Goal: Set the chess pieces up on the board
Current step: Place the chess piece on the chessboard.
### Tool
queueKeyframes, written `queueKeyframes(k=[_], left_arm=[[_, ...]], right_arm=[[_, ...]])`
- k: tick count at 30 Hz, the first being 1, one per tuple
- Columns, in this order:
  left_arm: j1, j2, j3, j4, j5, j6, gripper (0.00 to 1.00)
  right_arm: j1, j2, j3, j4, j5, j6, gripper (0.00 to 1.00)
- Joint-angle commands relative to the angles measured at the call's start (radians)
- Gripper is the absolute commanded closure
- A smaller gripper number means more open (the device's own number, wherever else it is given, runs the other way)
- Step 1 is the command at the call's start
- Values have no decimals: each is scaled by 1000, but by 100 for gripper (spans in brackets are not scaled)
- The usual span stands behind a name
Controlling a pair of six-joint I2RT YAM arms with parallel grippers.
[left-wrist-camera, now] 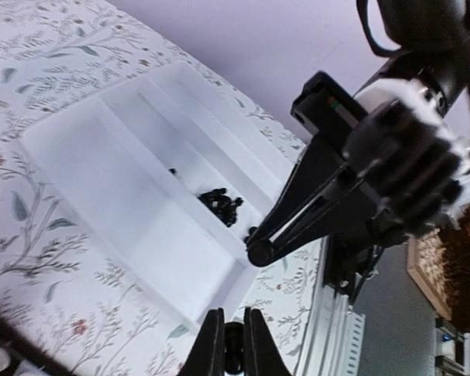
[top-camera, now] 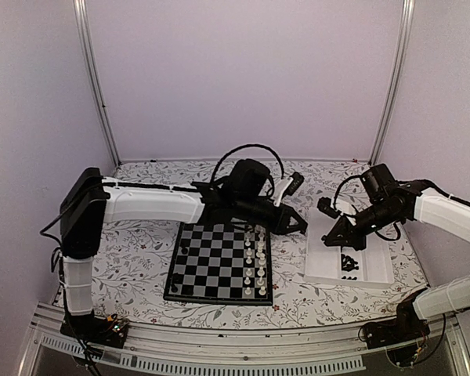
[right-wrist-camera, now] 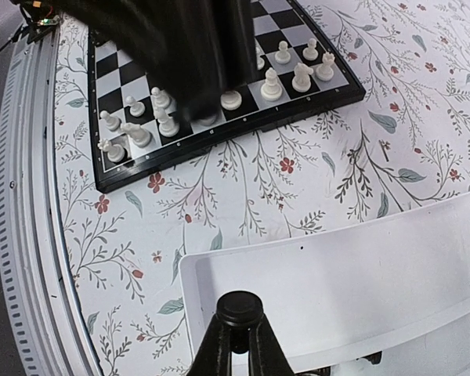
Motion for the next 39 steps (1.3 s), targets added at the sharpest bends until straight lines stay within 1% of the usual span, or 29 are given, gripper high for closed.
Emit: queueKeyframes(k=[1,3,5,7,9,13,16,19,29,39], left_arm=[[50,-177,-47,-308,-243,201,100],[68,-236,-81,-414,-358,256,100],[100,-278,-120,-501,-437,278,100],[148,-313,-161,-570,-444,286,100],[213,-338,-204,-598,-471,292,100],[303,-338,-255,-619,-478,316,100],[345,-306,-251,-622,-490,330,100],[376,-263,-233,-622,-464,333,100],[410,-145,-198,-578,-455,289,100],[434,-106,-195,-542,-466,275,100]], right_arm=[[-25,37,-42,114,-28,-13,100],[-35,66,-25,145,-43,-11,100],[-33,103,0,154,-43,-6,100],[-34,114,-5,175,-4,-6,100],[-34,109,-25,200,11,-4,100],[-34,108,-39,207,29,2,100],[-34,99,-48,209,22,4,100],[-33,101,-52,209,16,4,100],[-33,87,-56,207,31,4,99],[-31,88,-58,204,33,1,99]])
